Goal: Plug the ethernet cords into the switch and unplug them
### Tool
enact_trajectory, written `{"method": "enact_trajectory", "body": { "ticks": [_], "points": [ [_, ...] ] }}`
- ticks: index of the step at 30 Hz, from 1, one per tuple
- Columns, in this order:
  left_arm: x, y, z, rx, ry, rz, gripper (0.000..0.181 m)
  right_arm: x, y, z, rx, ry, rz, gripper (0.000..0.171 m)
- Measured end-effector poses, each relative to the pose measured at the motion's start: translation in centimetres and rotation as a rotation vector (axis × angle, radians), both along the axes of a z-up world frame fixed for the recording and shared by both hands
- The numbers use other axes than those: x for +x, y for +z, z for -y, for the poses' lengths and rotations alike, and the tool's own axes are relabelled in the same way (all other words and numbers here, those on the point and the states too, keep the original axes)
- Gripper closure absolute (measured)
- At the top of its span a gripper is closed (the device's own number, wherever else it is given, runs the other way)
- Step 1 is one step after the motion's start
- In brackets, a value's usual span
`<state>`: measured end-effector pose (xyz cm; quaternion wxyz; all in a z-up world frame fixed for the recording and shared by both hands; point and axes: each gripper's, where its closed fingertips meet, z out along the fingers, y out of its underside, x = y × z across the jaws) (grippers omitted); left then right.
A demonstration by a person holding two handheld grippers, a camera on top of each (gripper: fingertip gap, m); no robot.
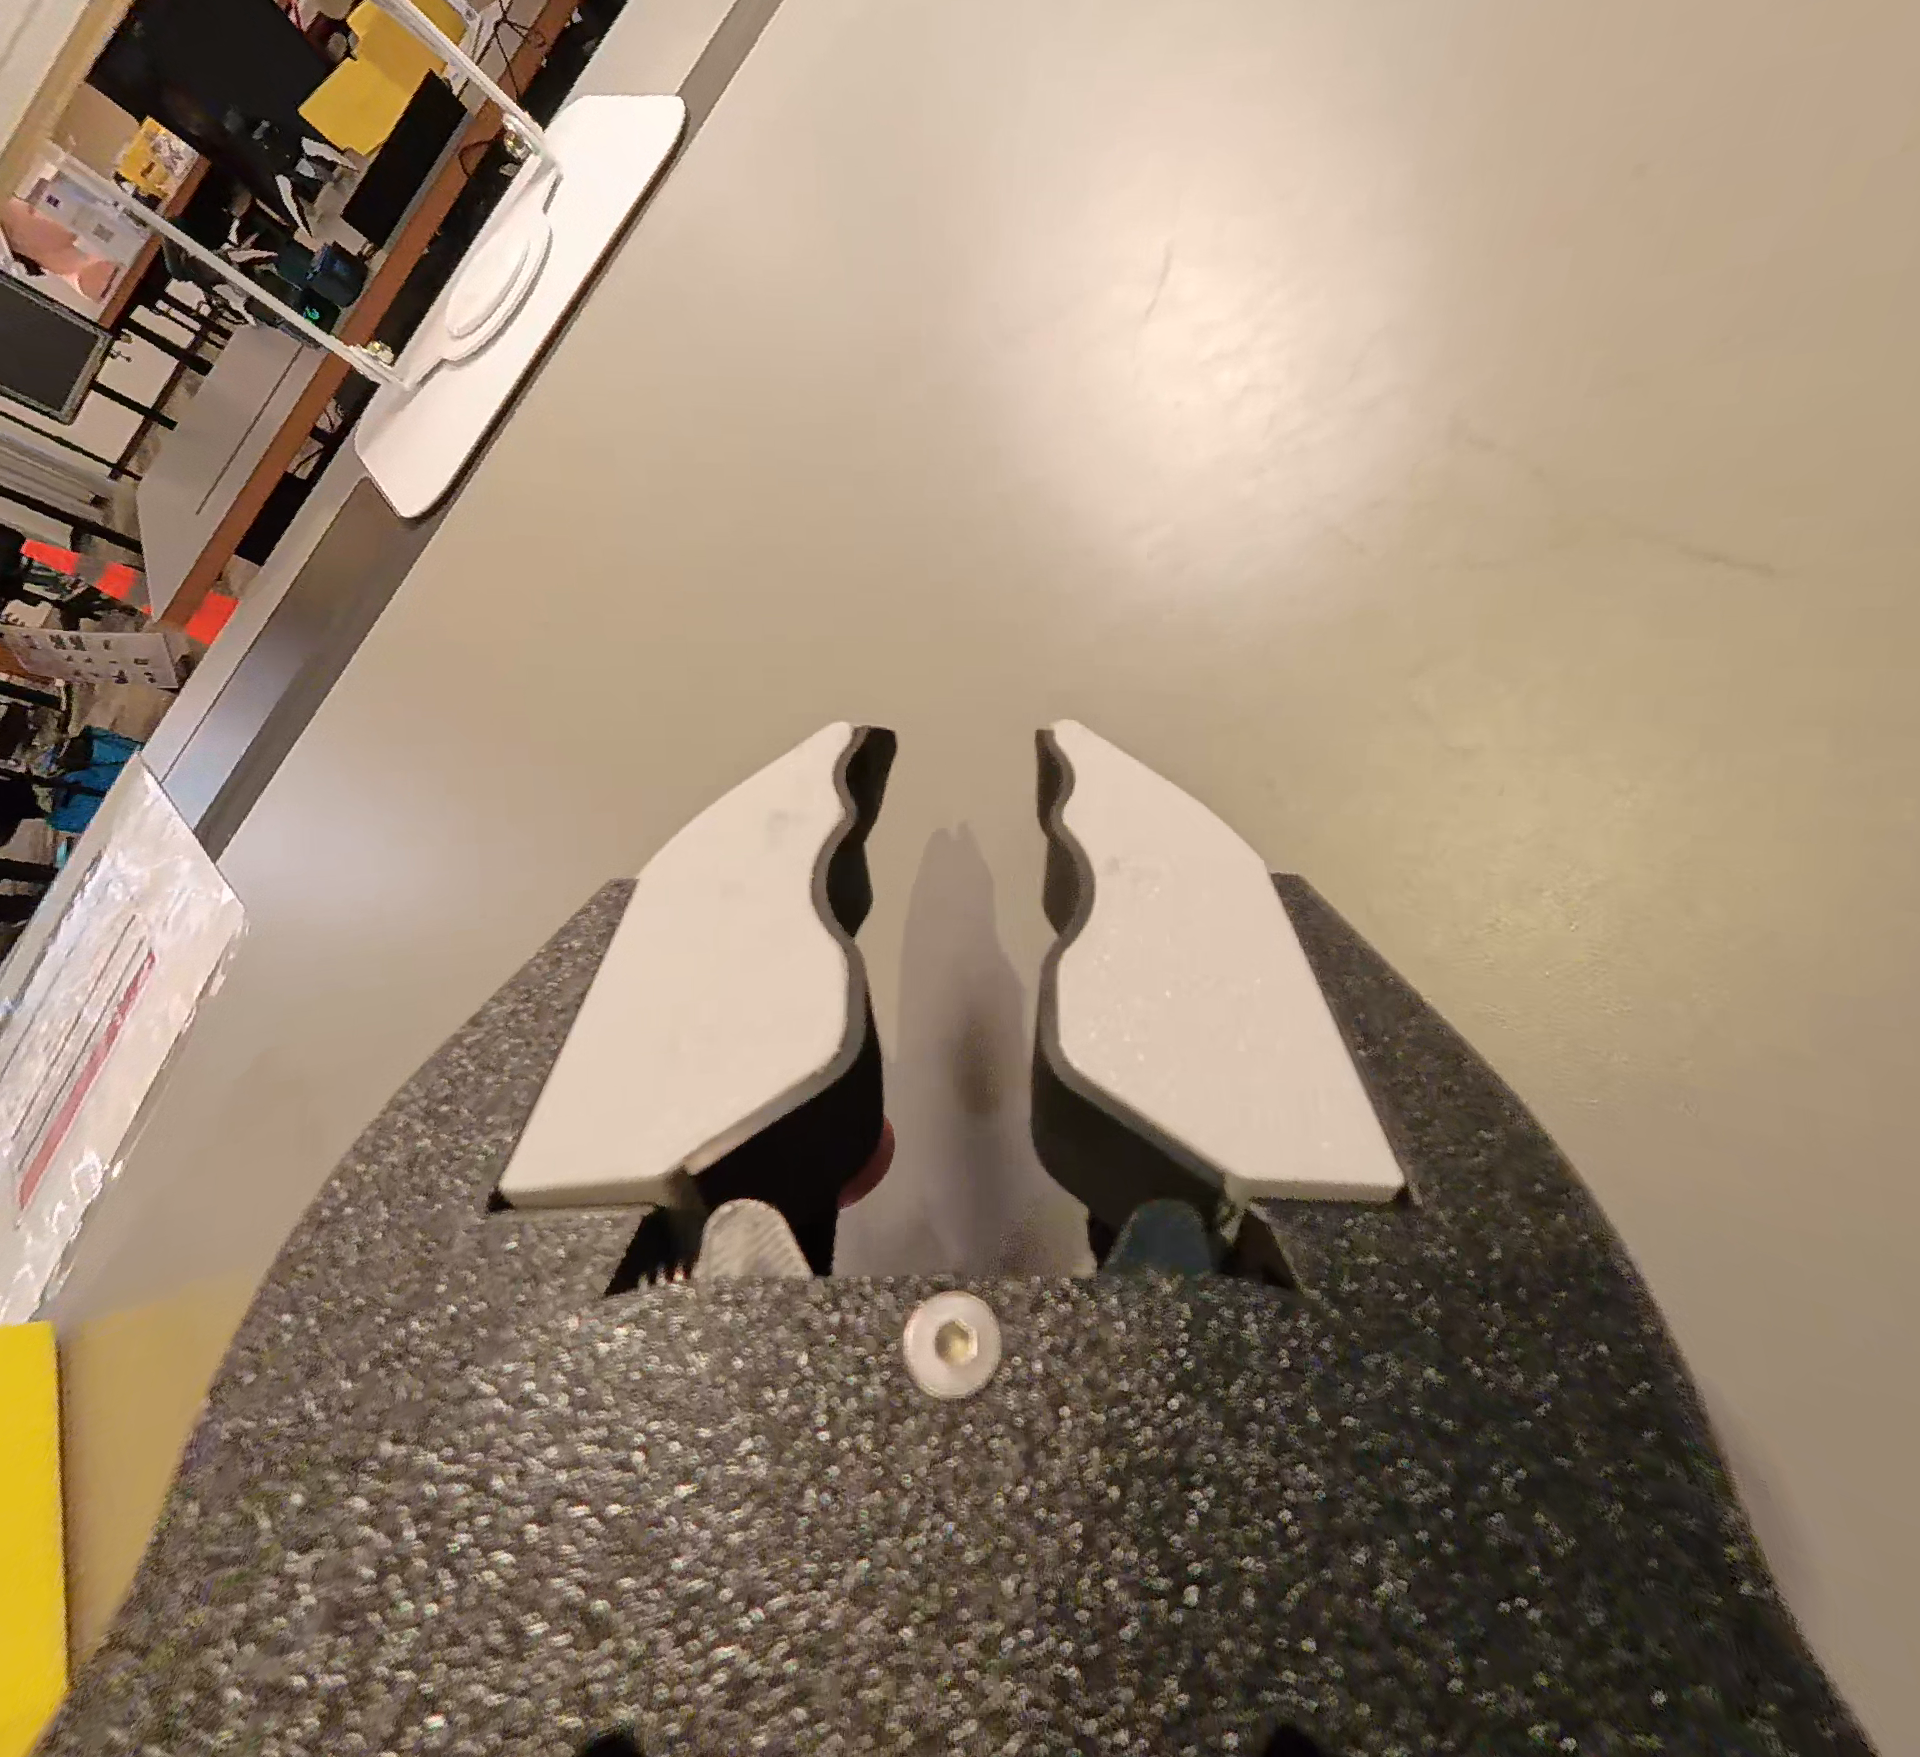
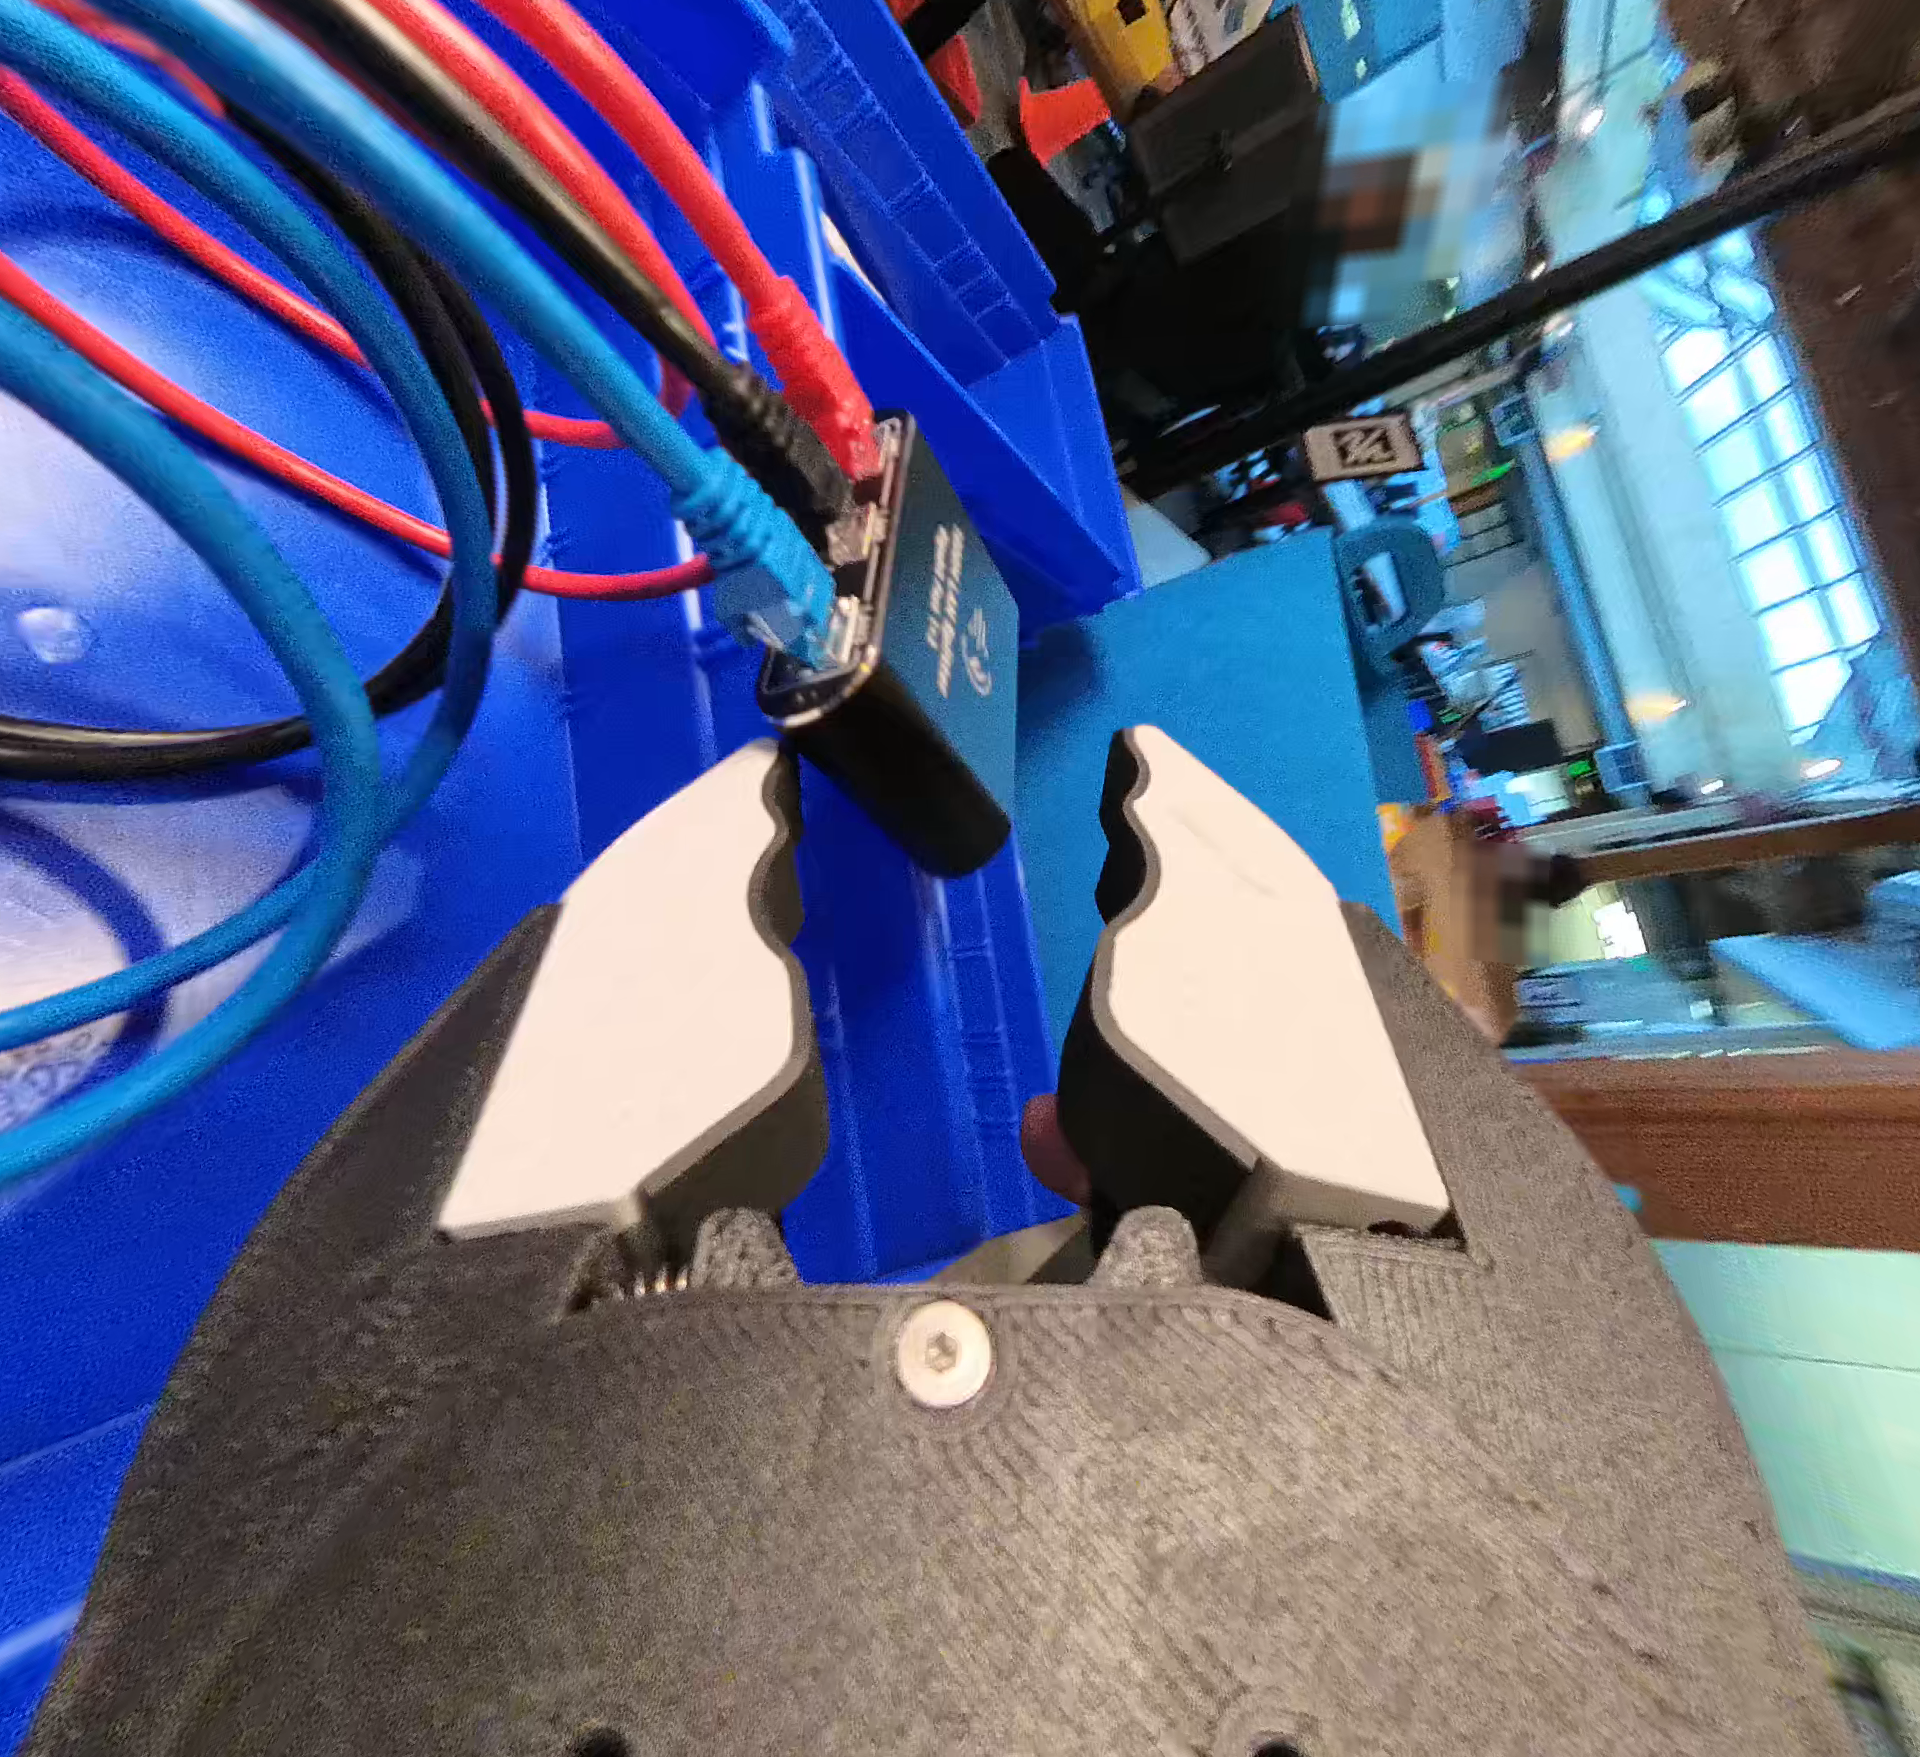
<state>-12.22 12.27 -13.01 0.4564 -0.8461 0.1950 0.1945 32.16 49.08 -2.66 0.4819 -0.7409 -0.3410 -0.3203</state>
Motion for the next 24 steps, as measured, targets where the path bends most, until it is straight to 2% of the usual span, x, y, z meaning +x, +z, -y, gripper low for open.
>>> {"method": "enact_trajectory", "body": {
  "ticks": [5,7,12,17,19,24],
  "points": [
    [-0.5,0.3,0.0,0.010,0.032,0.042,0.133,3.4,2.0,2.4,-0.043,-0.020,-0.307,0.103],
    [-0.6,0.3,0.1,0.007,0.039,0.058,0.127,3.5,2.4,4.1,-0.049,0.033,-0.419,0.099],
    [-0.6,0.5,0.4,0.026,0.041,0.066,0.123,-1.8,0.9,10.6,-0.027,0.389,-0.746,0.098],
    [-0.5,2.0,1.7,0.125,0.037,0.065,0.124,-5.4,0.5,15.6,0.088,0.707,-1.163,0.106],
    [-0.6,2.7,2.6,0.171,0.042,0.102,0.124,-5.9,1.0,15.8,0.052,0.736,-1.197,0.101],
    [-1.8,5.6,5.6,0.339,0.062,0.261,0.127,-6.8,-0.1,15.7,0.049,0.717,-1.091,0.098]
  ]
}}
